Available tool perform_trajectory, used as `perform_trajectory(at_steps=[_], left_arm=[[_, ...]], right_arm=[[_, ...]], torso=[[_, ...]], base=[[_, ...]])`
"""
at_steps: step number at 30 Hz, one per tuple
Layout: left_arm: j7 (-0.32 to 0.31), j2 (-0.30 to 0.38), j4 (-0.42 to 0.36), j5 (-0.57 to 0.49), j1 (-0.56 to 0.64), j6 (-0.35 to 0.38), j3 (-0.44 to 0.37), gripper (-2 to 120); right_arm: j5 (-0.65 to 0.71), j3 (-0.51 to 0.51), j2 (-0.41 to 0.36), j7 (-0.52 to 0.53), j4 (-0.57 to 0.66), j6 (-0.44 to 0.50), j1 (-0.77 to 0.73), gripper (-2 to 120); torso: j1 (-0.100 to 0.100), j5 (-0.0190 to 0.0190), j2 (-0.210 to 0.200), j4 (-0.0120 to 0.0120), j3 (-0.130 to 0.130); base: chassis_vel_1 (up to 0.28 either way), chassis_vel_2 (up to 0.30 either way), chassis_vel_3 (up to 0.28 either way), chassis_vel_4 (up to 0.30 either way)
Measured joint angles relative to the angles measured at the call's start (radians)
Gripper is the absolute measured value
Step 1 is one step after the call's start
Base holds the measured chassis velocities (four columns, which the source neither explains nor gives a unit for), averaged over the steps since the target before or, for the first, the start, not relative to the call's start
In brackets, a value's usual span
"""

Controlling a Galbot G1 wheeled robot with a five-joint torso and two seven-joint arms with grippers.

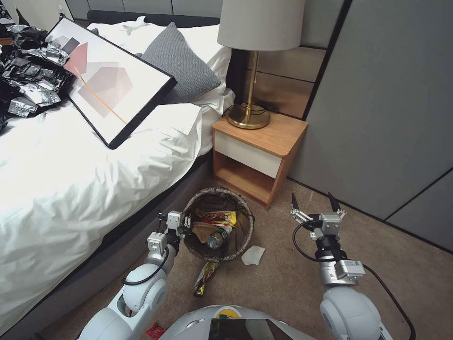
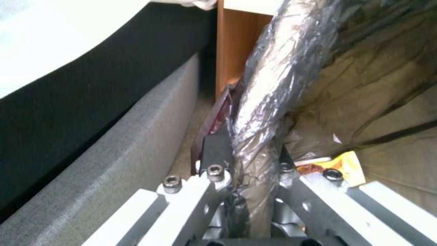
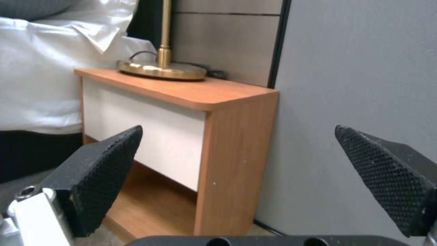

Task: Pick up the trash bin, then pick up the garbage from the floor and place it into the trash bin.

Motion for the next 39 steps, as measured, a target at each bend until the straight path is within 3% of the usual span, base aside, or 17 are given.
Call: perform_trajectory(at_steps=[4,6,9,11,17,18,25,28,31,39], left_arm=[[0.000,-0.001,0.000,0.000,0.000,0.000,0.000,3],[0.000,-0.002,0.000,0.000,0.000,0.000,-0.001,3],[0.000,-0.002,0.000,0.000,0.000,0.000,-0.002,3],[0.000,-0.001,0.000,-0.001,-0.001,-0.001,-0.004,3],[0.000,-0.001,0.000,-0.001,-0.001,-0.001,-0.004,3],[0.000,0.000,0.000,-0.002,-0.001,-0.001,-0.007,3],[0.001,0.001,0.000,-0.003,0.000,-0.001,-0.010,3],[0.001,0.001,0.000,-0.007,-0.002,-0.002,-0.009,3],[0.001,0.004,0.000,-0.010,-0.003,-0.001,-0.009,3],[0.001,0.006,-0.004,-0.012,0.001,-0.002,-0.012,3]], right_arm=[[0.032,0.004,-0.031,0.003,0.008,-0.021,0.000,100],[0.066,-0.005,-0.103,0.007,0.006,-0.051,0.000,100],[0.071,-0.006,-0.113,0.008,0.004,-0.054,0.001,100],[0.108,-0.016,-0.191,0.008,-0.020,-0.073,0.004,100],[0.118,-0.019,-0.211,0.008,-0.029,-0.076,0.007,100],[0.160,-0.029,-0.268,0.009,-0.057,-0.090,0.017,100],[0.242,-0.054,-0.349,-0.009,-0.118,-0.108,0.042,100],[0.330,-0.141,-0.424,-0.064,-0.265,-0.136,0.110,100],[0.362,-0.196,-0.437,-0.080,-0.326,-0.166,0.145,100],[0.360,-0.393,-0.386,-0.159,-0.519,-0.169,0.304,100]], torso=[[0.000,0.0000,0.000,-0.0001,0.000],[0.000,0.0002,0.000,-0.0001,0.000],[0.000,0.0002,0.000,0.0000,0.000],[0.000,0.0001,0.000,0.0000,0.000],[0.000,0.0002,0.000,0.0000,0.000],[0.000,0.0002,0.000,0.0001,0.000],[0.000,0.0002,0.000,-0.0001,0.000],[0.000,0.0000,0.000,0.0000,0.000],[0.000,0.0000,0.000,-0.0001,0.000],[0.000,-0.0002,0.000,0.0000,0.000]], base=[[0.000,0.000,0.000,0.000],[0.000,0.000,0.000,0.000],[0.000,0.000,0.000,0.000],[0.000,0.000,0.000,0.000],[0.000,0.000,0.000,0.000],[0.000,0.000,0.000,0.000],[0.000,0.000,0.000,0.000],[0.000,0.000,0.000,0.000],[0.000,0.000,0.000,0.000],[0.000,0.000,0.000,0.000]])
